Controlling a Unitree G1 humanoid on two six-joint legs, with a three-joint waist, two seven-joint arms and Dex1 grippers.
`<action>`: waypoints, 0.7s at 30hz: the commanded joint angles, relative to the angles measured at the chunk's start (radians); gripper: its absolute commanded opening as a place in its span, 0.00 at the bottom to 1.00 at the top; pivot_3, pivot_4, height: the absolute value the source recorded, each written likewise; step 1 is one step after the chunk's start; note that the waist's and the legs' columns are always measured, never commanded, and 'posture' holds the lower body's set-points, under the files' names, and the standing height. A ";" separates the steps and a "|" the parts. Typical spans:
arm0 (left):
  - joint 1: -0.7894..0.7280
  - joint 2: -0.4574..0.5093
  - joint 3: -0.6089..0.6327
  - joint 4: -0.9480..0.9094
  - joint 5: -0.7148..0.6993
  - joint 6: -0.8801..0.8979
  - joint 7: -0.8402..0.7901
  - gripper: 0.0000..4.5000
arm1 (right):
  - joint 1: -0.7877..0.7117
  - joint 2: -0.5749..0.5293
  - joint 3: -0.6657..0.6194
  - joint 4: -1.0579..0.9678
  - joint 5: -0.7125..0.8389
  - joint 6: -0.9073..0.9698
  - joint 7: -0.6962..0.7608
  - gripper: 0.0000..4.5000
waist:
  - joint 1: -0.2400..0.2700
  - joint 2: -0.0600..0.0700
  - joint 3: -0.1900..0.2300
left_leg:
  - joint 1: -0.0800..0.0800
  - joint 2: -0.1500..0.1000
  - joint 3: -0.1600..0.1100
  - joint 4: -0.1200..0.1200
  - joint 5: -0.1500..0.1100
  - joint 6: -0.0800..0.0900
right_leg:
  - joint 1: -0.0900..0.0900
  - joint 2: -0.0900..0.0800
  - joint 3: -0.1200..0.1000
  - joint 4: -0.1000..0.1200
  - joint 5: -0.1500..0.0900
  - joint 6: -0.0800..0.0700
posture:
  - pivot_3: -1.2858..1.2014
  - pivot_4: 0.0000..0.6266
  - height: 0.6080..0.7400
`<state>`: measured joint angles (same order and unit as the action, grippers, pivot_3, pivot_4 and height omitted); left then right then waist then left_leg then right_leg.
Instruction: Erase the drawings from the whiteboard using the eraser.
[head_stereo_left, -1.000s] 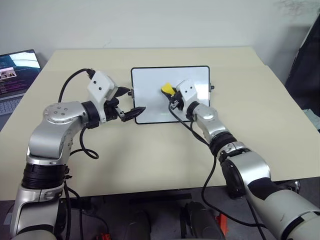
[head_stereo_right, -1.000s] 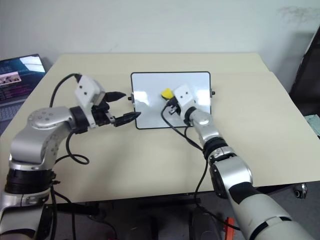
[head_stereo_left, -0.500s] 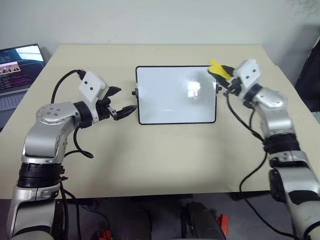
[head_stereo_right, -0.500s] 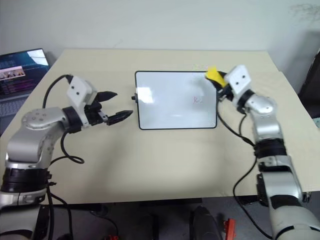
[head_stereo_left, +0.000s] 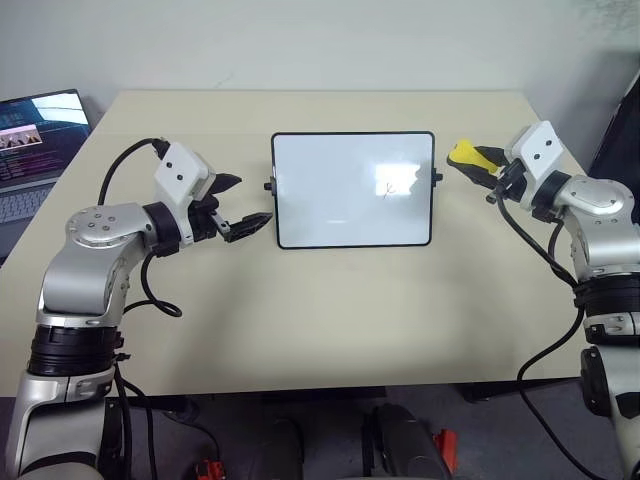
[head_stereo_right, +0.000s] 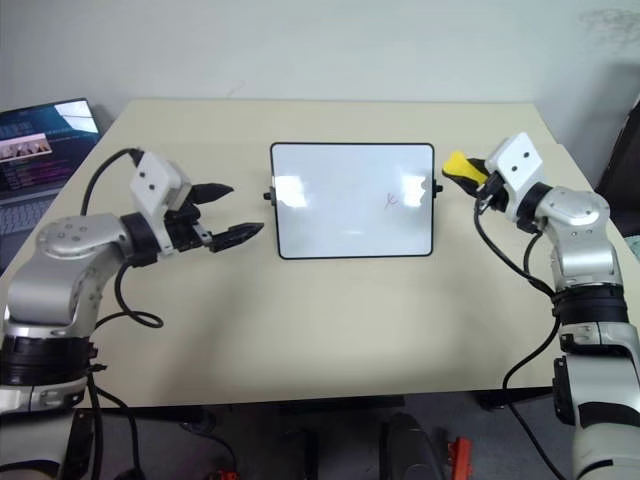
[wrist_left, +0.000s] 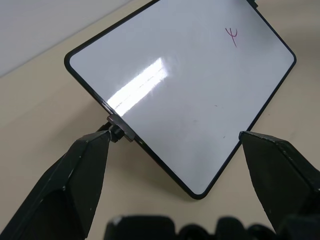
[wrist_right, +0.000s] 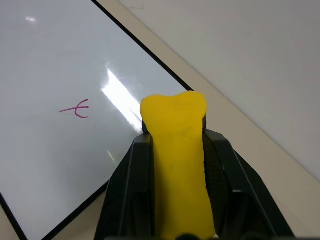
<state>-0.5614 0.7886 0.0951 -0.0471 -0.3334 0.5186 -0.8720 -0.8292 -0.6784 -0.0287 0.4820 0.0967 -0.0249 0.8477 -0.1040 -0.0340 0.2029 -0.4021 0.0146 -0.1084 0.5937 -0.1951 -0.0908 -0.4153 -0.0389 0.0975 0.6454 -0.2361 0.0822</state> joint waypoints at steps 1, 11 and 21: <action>-0.016 0.021 0.021 -0.042 -0.012 -0.005 -0.013 1.00 | 0.006 -0.027 -0.030 -0.061 0.022 0.012 0.013 0.22 | 0.000 0.000 0.000 | 0.000 0.000 0.000 0.000 0.000 0.000 | 0.000 0.000 0.000 0.000 0.000 0.000 | 0.52 0.24 1.00; -0.009 0.035 0.021 -0.035 -0.003 -0.009 -0.026 1.00 | 0.057 -0.128 -0.025 -0.055 0.011 0.002 0.101 0.22 | 0.015 0.000 0.000 | 0.000 0.000 0.000 0.001 0.000 0.000 | 0.000 0.000 0.000 0.000 0.000 0.000 | 0.52 0.24 1.00; -0.027 0.028 0.004 -0.025 0.002 -0.015 -0.029 1.00 | 0.047 -0.155 -0.032 -0.072 0.020 0.014 0.098 0.22 | 0.015 0.000 0.000 | 0.001 0.000 0.000 0.002 0.000 0.000 | 0.001 0.000 0.000 0.001 0.000 0.000 | 0.52 0.24 1.00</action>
<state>-0.5637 0.8050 0.0827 -0.0474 -0.3305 0.5193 -0.8982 -0.7636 -0.8215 -0.0273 0.4448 0.1005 -0.0088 0.9506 -0.0886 -0.0339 0.2030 -0.4013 0.0147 -0.1082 0.5952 -0.1951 -0.0909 -0.4142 -0.0389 0.0975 0.6461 -0.2361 0.0822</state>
